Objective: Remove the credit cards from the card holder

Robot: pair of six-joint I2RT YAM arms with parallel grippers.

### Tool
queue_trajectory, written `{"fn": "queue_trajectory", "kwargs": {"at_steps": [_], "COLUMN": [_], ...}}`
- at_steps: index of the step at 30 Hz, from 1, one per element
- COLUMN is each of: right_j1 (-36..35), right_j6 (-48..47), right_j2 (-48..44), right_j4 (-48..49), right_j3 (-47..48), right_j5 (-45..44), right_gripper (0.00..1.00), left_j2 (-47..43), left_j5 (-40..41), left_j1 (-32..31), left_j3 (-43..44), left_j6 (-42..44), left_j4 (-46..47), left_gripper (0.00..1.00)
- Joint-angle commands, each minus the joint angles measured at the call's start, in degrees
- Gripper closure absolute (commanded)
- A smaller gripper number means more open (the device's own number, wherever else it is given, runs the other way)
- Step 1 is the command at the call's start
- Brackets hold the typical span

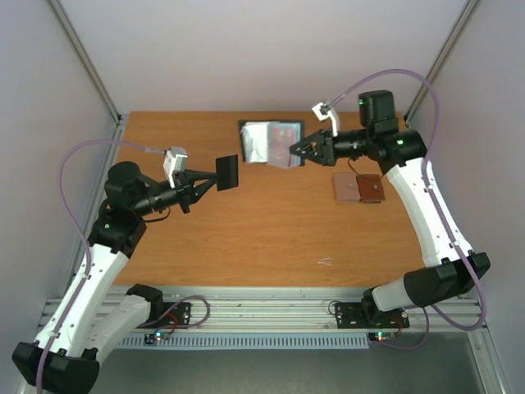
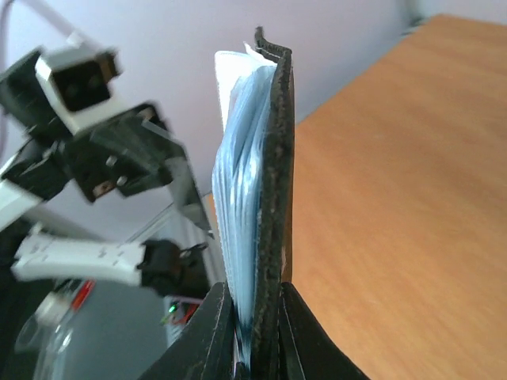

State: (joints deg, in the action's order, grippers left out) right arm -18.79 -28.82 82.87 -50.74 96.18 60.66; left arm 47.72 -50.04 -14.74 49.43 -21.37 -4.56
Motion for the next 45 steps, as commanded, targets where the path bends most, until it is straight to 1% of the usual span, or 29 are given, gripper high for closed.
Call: {"fn": "queue_trajectory", "kwargs": {"at_steps": [1,2,3,4,6,7,9,10,12,13,15,19,21,27,30,32,35,36,38,39,40,41,43,45], "right_j1": [5.46,5.51,5.51,5.51,5.51,5.51,5.51,5.51,5.51,5.51,5.51,5.64,5.96,8.64,9.43,9.75,9.91,9.91,9.91,9.91,9.91,9.91,9.91,9.91], "right_j6": [5.18,5.3,5.36,5.42,5.6,5.61,5.64,5.43,4.92,4.65,4.15,3.25,2.38,1.21,0.22,-0.6,-1.73,-1.92,-2.19,-2.18,-2.18,-2.2,-2.34,-2.4], "right_j2": [-1.95,-1.86,-1.65,-1.47,-1.47,-1.6,-1.66,-1.66,-1.58,-1.5,-1.13,0.17,1.04,3.42,4.18,4.76,5.16,5.19,5.41,5.45,5.39,5.31,5.08,4.86], "right_j4": [2.44,2.13,1.94,1.8,2.1,2.32,2.41,2.24,2.14,2.14,2.33,2.72,1.91,0.56,-0.31,-1.86,-3.18,-3.44,-4.07,-4.33,-4.55,-4.83,-5.18,-5.73], "right_j3": [-0.87,-0.72,-0.51,-0.33,-0.36,-0.45,-0.4,-0.38,-0.38,-0.42,-0.38,0.48,1.36,3.29,4.54,5.64,6.42,6.59,7.0,7.1,7.23,7.29,7.34,7.32], "right_j5": [-3.61,-4.81,-5.59,-6.1,-6.6,-6.69,-6.76,-6.78,-6.91,-6.96,-6.77,-6.29,-5.95,-3.17,-2.47,-2.34,-2.15,-2.08,-1.61,-1.23,-1.11,-1.06,-1.14,-1.72], "right_gripper": [0.99,0.99,0.99,0.99,0.99,0.99,0.99,0.99,0.99,0.99,0.99,0.99,0.99,0.99,0.99,0.99,0.99,0.99,0.99,0.99,0.99,0.99,0.99,0.99], "left_j2": [-0.42,-0.03,0.56,1.45,3.68,4.88,7.46,8.92,12.33,14.01,18.71,28.61,33.74,45.84,49.6,49.81,48.96,48.25,46.26,44.67,42.38,39.9,34.69,28.91], "left_j5": [12.43,14.32,16.82,19.91,30.42,35.45,46.73,51.48,58.07,60.2,61.46,60.62,59.51,56.08,56.79,56.93,57.73,57.69,57.01,55.89,54.32,52.47,48.05,43.45], "left_j1": [0.37,0.35,0.33,0.1,-1.26,-2.06,-3.95,-4.82,-6.08,-6.43,-6.61,-6.53,-6.53,-6.31,-6.37,-6.62,-7.3,-7.51,-8.23,-8.48,-8.61,-8.63,-8.71,-8.69], "left_j3": [2.42,2.36,2.26,2.13,1.25,0.03,-2.52,-3.98,-6.61,-7.72,-9.35,-14.18,-15.04,-13.76,-13.11,-13.38,-13.28,-13.2,-13.89,-14.39,-14.64,-14.71,-14.61,-14.25], "left_j6": [25.9,29.68,35.29,38.62,49.7,53.52,65.1,68.86,77.71,82.78,87.91,99.48,103.07,106.28,105.88,104.37,101.81,100.8,97.7,97.07,95.67,94.61,90.83,84.08], "left_j4": [-18.89,-20.91,-22.93,-24.63,-26.44,-25.99,-22.67,-19.85,-13.8,-8.87,-2.07,16.24,20.61,28.76,28.45,28.15,23.91,22.35,20.29,18.21,15.8,12.62,6.45,0.51], "left_gripper": [1.0,1.0,1.0,1.0,1.0,1.0,1.0,1.0,1.0,1.0,1.0,1.0,1.0,1.0,1.0,1.0,1.0,0.94,0.65,0.52,0.44,0.4,0.34,0.3]}}
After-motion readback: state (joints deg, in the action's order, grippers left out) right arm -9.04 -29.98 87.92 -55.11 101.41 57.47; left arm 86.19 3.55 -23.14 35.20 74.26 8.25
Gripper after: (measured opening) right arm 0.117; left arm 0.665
